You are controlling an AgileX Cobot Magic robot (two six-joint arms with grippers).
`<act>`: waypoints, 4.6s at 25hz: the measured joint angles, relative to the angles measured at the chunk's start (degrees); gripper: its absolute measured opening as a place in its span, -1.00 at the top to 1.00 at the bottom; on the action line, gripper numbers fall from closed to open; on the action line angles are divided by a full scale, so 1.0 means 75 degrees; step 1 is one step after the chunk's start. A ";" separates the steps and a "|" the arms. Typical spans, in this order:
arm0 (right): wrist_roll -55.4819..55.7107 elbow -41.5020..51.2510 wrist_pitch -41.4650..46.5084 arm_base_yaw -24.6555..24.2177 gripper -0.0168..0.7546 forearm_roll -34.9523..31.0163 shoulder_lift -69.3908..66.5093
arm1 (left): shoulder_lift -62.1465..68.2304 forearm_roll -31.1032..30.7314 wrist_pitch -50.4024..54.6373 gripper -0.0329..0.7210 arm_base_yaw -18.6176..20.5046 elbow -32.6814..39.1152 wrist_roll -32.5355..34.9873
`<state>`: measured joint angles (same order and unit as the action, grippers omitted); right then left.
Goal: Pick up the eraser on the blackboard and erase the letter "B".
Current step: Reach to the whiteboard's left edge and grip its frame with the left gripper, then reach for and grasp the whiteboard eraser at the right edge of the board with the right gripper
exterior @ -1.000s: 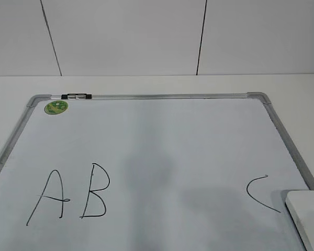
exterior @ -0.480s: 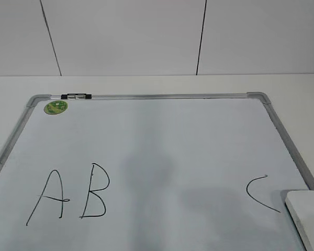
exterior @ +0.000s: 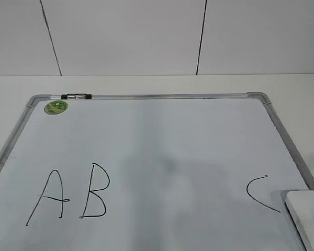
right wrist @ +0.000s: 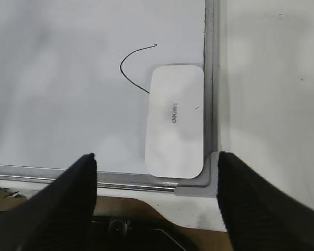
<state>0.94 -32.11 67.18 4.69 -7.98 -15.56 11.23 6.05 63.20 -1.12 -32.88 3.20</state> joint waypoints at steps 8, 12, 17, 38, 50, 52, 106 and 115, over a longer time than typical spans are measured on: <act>0.0016 -0.0612 0.0029 0.0000 -0.47 -0.0088 -0.1533 | 0.3381 -0.0029 -0.0130 0.26 0.0000 -0.1227 -0.0170; 0.0031 -0.0749 0.0061 0.0000 -0.47 -0.0104 -0.2077 | 0.5258 -0.0044 -0.0068 0.26 0.0000 -0.2019 -0.0170; 0.0046 -0.0746 0.0127 0.0000 -0.47 -0.0118 -0.2529 | 0.7461 -0.0163 0.0014 0.26 0.0000 -0.3137 -0.0176; 0.0148 -0.0895 0.0153 0.0000 -0.47 -0.0203 -0.2810 | 1.2265 -0.0424 -0.1813 0.26 0.0011 -0.4463 -0.0176; 0.0148 -0.0895 0.0153 0.0000 -0.47 -0.0203 -0.2810 | 1.2971 -0.0308 -0.1937 0.26 0.0011 -0.4492 -0.0176; 0.0148 -0.0895 0.0153 0.0000 -0.47 -0.0203 -0.2810 | 1.3002 -0.0294 -0.1937 0.26 0.0011 -0.4509 -0.0176; 0.0088 -0.1515 -0.0916 0.0000 -0.75 -0.0252 -0.7748 | 1.3021 -0.0194 -0.1898 0.87 0.0011 -0.4549 -0.0317; -0.0125 -0.1564 -0.0928 0.0000 -0.75 -0.0077 -0.8425 | 1.3021 -0.0194 -0.1898 0.87 0.0011 -0.4549 -0.0317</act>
<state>0.00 -43.84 60.22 4.69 -8.56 -78.75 108.89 4.60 48.97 -1.04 -66.99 0.82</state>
